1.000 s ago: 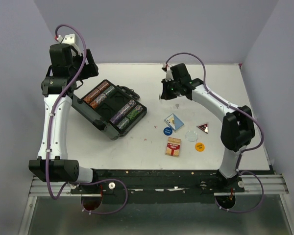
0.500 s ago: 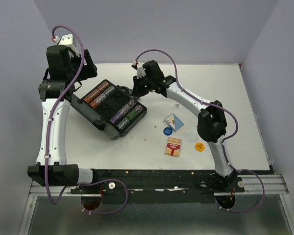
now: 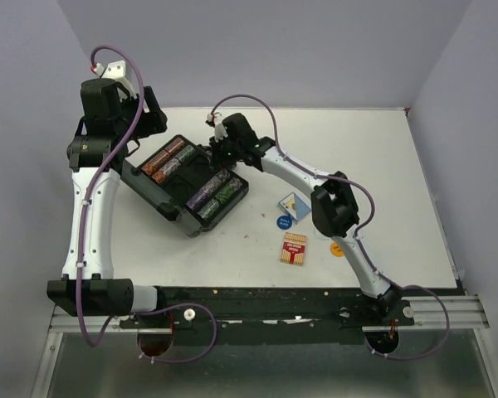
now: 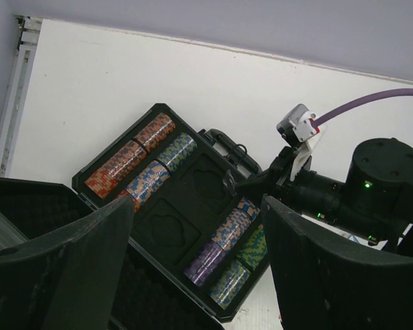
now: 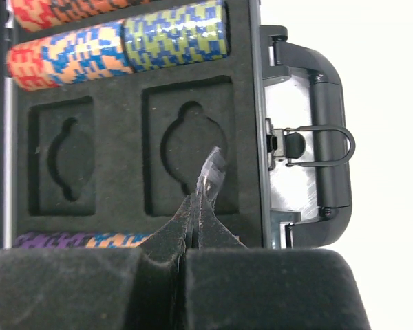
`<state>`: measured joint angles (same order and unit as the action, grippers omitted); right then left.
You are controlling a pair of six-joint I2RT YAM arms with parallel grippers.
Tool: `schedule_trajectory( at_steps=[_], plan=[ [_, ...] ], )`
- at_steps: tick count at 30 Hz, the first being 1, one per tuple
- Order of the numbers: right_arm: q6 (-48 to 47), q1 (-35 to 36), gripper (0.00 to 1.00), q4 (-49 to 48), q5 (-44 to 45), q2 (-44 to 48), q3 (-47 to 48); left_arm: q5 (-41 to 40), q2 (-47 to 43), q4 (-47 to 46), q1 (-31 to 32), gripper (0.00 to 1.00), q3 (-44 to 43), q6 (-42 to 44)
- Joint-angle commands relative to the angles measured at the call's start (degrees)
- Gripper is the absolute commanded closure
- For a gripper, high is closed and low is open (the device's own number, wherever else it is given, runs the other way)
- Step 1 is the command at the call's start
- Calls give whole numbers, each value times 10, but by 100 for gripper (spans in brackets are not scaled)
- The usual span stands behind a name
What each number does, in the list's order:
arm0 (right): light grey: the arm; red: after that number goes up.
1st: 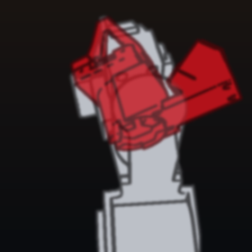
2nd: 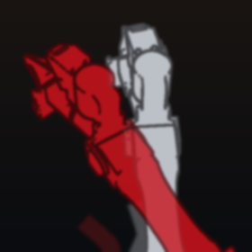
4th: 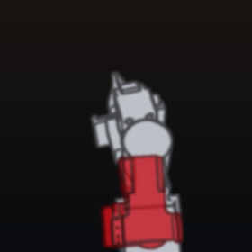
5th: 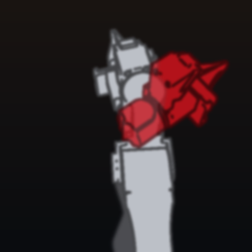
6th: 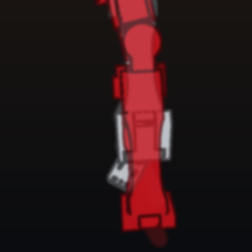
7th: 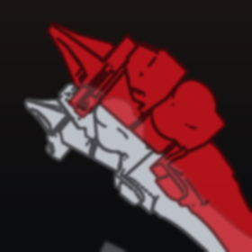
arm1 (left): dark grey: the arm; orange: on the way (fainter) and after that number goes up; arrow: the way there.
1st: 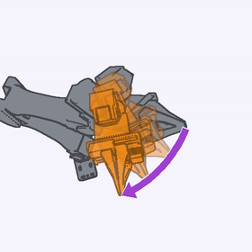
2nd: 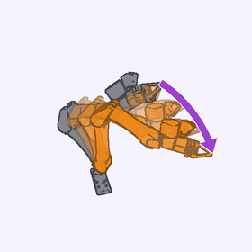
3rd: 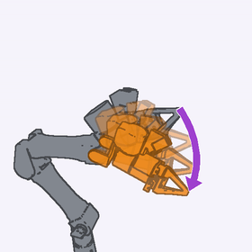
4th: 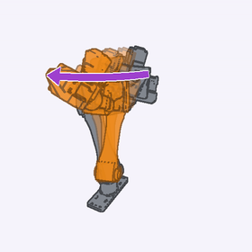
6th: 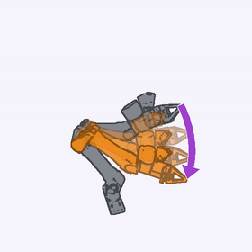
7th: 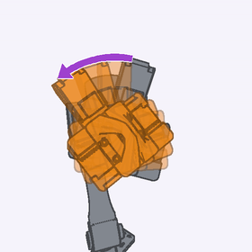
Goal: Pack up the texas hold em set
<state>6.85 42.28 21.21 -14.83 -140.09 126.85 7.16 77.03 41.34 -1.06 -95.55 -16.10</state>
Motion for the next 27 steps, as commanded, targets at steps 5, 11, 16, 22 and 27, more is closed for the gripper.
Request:
schedule_trajectory(
  at_steps=[5, 11, 16, 22, 27],
  plan=[
    [-18, 6, 99, -46, 48, -45, 33, 14, -16, -3, -4, 17, 10, 0],
    [-3, 11, 99, -62, 2, -54, 22, 15, -14, -3, -3, 17, 13, 4],
    [18, 13, 99, -80, -34, -67, 9, 18, -13, -4, -4, 17, 16, 4],
    [52, 12, 99, -109, -69, -84, 2, 19, -15, -4, -4, 17, 22, 4],
    [68, 13, 99, -127, -81, -95, 6, 19, -22, -4, -4, 17, 27, 5]
  ],
)
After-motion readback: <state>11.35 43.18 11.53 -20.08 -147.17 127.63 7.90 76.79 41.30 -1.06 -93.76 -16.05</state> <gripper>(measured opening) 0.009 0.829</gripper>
